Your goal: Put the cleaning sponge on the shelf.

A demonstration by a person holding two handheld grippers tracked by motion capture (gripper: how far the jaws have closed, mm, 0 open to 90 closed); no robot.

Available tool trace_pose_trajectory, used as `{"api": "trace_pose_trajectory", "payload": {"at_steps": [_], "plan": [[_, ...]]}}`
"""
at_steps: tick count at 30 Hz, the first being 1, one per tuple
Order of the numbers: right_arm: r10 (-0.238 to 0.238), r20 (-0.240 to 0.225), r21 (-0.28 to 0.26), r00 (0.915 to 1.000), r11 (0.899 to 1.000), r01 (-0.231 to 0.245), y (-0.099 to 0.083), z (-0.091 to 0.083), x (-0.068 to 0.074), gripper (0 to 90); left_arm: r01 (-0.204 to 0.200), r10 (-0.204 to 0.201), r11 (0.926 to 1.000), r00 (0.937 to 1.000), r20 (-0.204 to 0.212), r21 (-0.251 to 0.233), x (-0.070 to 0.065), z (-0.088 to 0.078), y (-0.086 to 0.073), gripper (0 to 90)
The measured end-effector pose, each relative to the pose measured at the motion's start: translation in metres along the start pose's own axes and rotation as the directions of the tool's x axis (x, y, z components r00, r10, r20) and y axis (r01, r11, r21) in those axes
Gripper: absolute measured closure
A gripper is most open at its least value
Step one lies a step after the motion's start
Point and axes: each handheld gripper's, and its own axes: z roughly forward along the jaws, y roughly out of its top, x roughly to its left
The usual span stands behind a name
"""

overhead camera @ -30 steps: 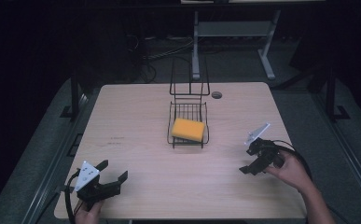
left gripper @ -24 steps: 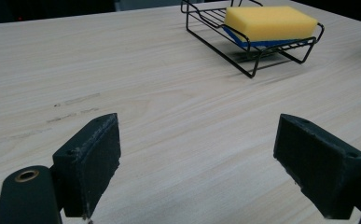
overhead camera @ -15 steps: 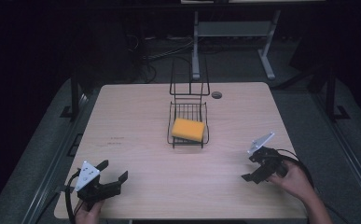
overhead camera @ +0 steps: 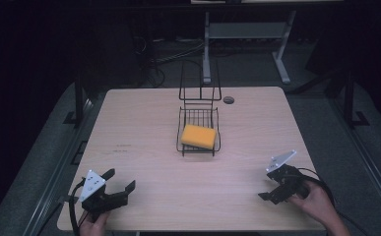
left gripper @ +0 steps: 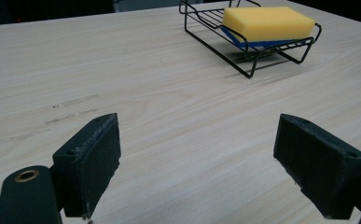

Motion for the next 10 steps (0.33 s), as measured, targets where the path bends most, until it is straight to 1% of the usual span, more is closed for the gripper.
{"api": "trace_pose_trajectory", "payload": {"at_steps": [3, 6, 8, 10], "plan": [[0.007, 0.001, -0.015, 1.0, 1.0, -0.007, -0.005, 0.002, 0.004, 16.8, 0.004, -0.004, 1.0, 1.0, 0.003, 0.0, 0.0, 0.0, 0.0, 14.0], [0.012, 0.016, -0.025, 0.9998, 1.0, -0.011, -0.007, 0.002, 0.008, 16.3, -0.003, 0.003, 1.0, 1.0, 0.0, -0.007, 0.0, -0.002, 0.0, 14.0], [0.023, 0.019, -0.045, 0.9996, 0.999, -0.022, -0.009, 0.0, 0.012, 16.0, 0.004, -0.004, 1.0, 1.0, 0.003, -0.004, 0.001, -0.001, 0.0, 14.0], [0.038, 0.008, -0.087, 0.9992, 0.995, -0.037, -0.01, -0.002, 0.017, 16.0, 0.004, -0.004, 1.0, 1.0, 0.005, -0.004, 0.001, 0.0, 0.0, 14.0]]}}
